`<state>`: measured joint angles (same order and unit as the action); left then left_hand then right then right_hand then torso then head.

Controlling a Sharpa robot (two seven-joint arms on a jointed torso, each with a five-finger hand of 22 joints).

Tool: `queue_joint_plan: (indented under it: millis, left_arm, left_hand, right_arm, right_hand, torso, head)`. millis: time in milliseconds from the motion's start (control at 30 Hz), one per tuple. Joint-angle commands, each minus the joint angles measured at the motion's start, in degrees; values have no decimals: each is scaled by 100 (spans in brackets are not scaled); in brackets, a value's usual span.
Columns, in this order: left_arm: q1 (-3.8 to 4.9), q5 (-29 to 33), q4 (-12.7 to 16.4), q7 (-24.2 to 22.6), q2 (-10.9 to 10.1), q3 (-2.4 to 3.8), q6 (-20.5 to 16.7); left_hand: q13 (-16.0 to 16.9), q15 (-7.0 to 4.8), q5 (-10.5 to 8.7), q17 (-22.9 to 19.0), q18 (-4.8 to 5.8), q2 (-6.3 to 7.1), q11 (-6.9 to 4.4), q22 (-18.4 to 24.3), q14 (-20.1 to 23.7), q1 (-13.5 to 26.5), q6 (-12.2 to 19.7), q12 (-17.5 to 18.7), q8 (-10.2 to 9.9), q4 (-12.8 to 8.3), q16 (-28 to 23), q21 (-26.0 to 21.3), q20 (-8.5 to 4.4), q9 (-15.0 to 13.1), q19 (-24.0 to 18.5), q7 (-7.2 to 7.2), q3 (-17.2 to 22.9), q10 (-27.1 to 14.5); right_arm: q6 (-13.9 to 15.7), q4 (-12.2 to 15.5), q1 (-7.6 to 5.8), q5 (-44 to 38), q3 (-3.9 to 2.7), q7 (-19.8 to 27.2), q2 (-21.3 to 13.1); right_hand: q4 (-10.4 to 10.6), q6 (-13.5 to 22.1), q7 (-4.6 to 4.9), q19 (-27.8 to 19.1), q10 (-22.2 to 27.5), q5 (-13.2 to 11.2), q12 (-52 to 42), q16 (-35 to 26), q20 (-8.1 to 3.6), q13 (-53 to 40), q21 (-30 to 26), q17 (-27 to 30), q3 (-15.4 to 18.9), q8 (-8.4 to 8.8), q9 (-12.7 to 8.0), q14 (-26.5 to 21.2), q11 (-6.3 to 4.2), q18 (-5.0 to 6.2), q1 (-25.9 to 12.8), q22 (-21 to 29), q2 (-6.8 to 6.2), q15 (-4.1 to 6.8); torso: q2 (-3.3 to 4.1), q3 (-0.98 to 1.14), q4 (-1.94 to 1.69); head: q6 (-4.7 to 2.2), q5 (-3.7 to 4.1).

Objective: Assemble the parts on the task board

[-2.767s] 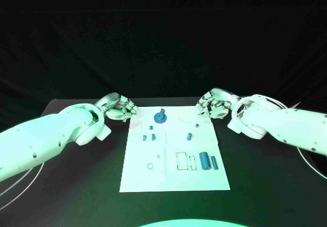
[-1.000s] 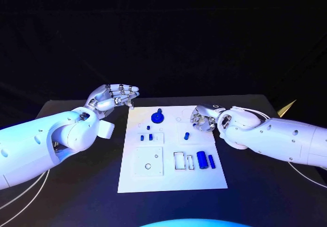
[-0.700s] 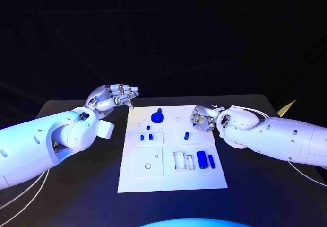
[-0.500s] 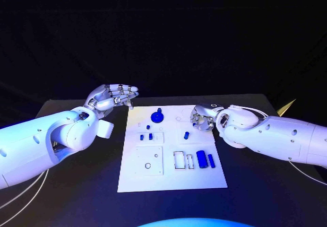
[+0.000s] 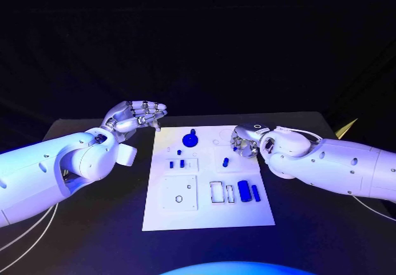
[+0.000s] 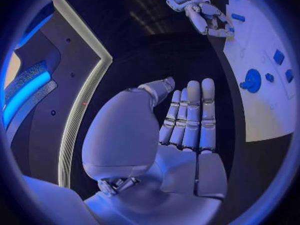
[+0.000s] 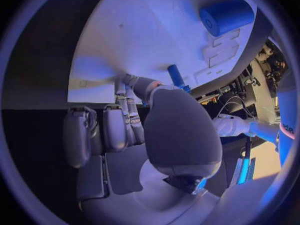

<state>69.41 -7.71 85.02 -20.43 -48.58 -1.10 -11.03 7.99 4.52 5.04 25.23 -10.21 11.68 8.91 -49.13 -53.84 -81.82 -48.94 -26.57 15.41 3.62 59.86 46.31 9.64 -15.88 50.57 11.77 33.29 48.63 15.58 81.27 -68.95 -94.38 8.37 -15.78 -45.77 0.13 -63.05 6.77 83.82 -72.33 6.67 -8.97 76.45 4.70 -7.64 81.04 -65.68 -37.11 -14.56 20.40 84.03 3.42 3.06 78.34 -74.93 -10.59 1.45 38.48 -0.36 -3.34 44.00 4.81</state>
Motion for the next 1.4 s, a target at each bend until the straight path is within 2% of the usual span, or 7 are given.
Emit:
queue_joint_plan:
  millis: [33, 467, 900, 1400]
  left_arm:
    - [4, -23, 17, 8, 0, 6, -13]
    - [4, -45, 14, 15, -14, 6, -28]
    - [4, -51, -20, 26, -28, 6, -26]
    - [4, -50, -69, 32, -32, 6, -27]
  left_hand:
    - [-5, -6, 20, -6, -29, -4, -13, -6, 43, -52, 9, -7, -3, -36, -34, 37, 9, -7, 11, 33, -7, -35]
    - [-8, -2, 21, -21, -28, -2, -7, -12, 57, -58, 2, -8, 4, -46, -60, 39, 11, -10, -1, 37, -3, -59]
    - [-12, 1, 23, -30, -27, 1, -3, -16, 64, -63, 5, -5, 5, -53, -77, 39, 13, -10, -10, 39, 0, -82]
    - [-17, 7, 22, -48, -26, 14, 4, -22, 73, -65, 13, -2, 5, -65, -107, 39, 17, -11, -27, 43, -4, -125]
  right_arm:
    - [-55, -19, 77, -189, 57, -250, -21]
    - [486, 60, 87, -86, 57, -141, -20]
    - [620, 239, 74, 242, 47, -111, -172]
    - [632, 617, -144, 578, 1, -118, -426]
  right_hand:
    - [-46, -34, 6, 140, -123, 15, -24, -5, -46, -10, 44, 15, -39, -49, 110, 197, -78, -59, 16, -563, 121, 35]
    - [-111, -40, -8, 161, -179, -8, -10, 5, -62, -40, 89, 40, -92, -102, 182, 200, -95, -70, -49, -616, 110, 49]
    - [-134, -39, -14, 162, -196, -38, 4, 14, -68, -53, 94, 46, -107, -126, 217, 201, -101, -71, -92, -624, 103, 54]
    - [-147, -34, -17, 164, -202, -70, 16, 21, -70, -61, 101, 47, -116, -140, 241, 202, -103, -73, -119, -634, 106, 56]
  torso:
    - [1, -1, 1]
    - [2, -2, 0]
    - [0, -4, 4]
    - [-2, -8, 7]
  head:
    - [-1, 6]
    - [-12, 10]
    - [-23, -14]
    - [-45, -3]
